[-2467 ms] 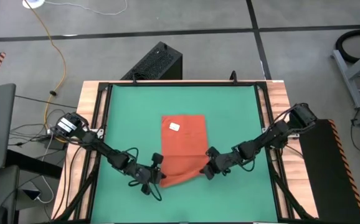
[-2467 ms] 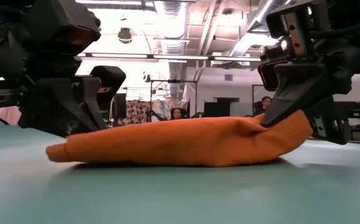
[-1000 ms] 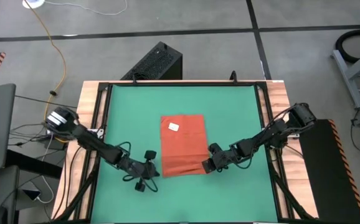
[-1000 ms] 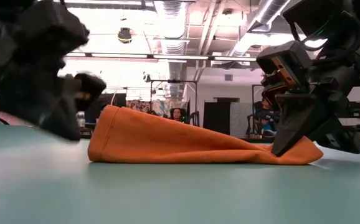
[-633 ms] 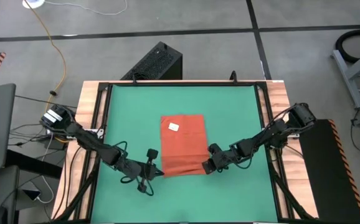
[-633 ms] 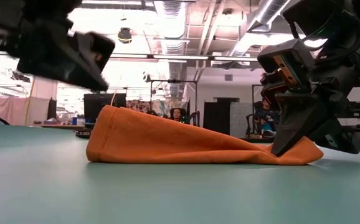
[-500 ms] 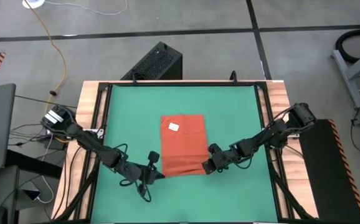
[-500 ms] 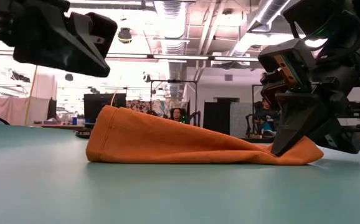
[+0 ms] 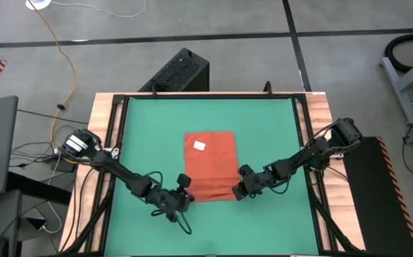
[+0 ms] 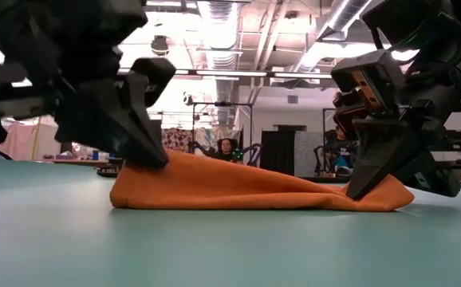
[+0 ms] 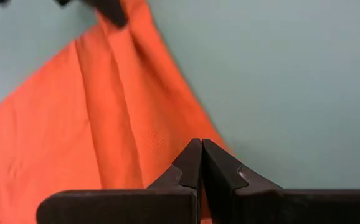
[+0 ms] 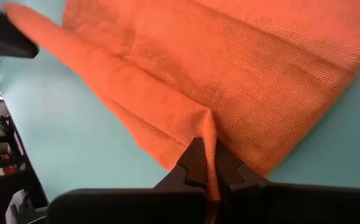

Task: Roll towel
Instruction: Roll the orange towel

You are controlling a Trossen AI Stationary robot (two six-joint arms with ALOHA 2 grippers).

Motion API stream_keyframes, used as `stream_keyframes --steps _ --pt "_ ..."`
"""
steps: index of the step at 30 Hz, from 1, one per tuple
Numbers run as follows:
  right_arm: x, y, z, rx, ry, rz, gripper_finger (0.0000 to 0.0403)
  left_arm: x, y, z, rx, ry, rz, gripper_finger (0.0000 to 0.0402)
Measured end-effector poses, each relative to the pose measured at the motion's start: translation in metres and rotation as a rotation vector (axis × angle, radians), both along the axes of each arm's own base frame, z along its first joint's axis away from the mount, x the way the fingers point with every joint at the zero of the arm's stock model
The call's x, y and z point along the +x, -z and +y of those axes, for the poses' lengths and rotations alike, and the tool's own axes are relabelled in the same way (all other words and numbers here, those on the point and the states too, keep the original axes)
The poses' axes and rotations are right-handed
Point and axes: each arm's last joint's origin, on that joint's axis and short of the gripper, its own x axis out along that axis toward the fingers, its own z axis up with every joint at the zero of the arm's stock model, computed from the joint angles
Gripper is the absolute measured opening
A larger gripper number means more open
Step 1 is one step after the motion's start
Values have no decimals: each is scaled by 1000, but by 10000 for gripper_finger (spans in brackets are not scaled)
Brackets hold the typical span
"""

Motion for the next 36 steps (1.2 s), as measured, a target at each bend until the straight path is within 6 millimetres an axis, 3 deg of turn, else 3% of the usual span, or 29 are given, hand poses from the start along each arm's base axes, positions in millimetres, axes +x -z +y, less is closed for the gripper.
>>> stream_keyframes --steps 15,29,36 --pt "-2 -1 7 -121 -73 -41 73 -3 10 13 -52 -90 40 0" --pt "-4 -2 12 -241 -74 -87 180 -4 13 15 -96 -91 91 0" --pt "-5 -12 11 -303 -111 -128 195 -5 13 16 -99 -99 101 0"
